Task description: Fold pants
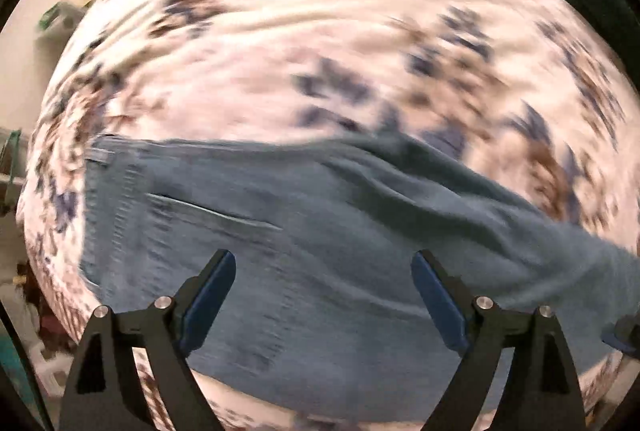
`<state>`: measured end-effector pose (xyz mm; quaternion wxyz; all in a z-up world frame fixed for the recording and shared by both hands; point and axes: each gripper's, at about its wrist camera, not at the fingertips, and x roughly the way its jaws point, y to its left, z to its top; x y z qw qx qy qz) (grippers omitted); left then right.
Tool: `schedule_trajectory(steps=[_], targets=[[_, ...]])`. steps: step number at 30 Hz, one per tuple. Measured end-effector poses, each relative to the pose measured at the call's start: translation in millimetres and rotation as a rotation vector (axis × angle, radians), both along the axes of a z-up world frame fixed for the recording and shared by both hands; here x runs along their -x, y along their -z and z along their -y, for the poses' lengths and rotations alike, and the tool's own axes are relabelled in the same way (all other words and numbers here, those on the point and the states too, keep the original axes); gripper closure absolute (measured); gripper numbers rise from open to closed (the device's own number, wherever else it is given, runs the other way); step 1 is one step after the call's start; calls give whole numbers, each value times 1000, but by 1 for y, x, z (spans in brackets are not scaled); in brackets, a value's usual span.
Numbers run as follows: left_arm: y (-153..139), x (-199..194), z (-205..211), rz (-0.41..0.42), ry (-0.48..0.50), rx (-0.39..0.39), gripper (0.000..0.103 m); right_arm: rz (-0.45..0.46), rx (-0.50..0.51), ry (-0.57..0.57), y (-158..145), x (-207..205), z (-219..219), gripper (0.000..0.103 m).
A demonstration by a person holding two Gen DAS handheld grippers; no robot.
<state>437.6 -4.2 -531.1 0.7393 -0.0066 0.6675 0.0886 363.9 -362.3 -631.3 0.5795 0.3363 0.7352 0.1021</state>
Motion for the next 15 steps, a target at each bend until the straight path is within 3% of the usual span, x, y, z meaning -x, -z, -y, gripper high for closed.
schedule_trajectory(steps=[4,7,11,15], targets=[[8,14,-59,8,-75,-45,13,36,-186,-223,49,-109,-122,29],[17,14,-75,6,-97,-76,13,-32,-198,-318,89,-142,-171,29],[34,10,-88,-23,-110,-64,13,-135,-158,-367,126,-149,-184,29],[45,13,-96,-35,-121,-20,13,-167,-301,-316,131,-141,-174,29]])
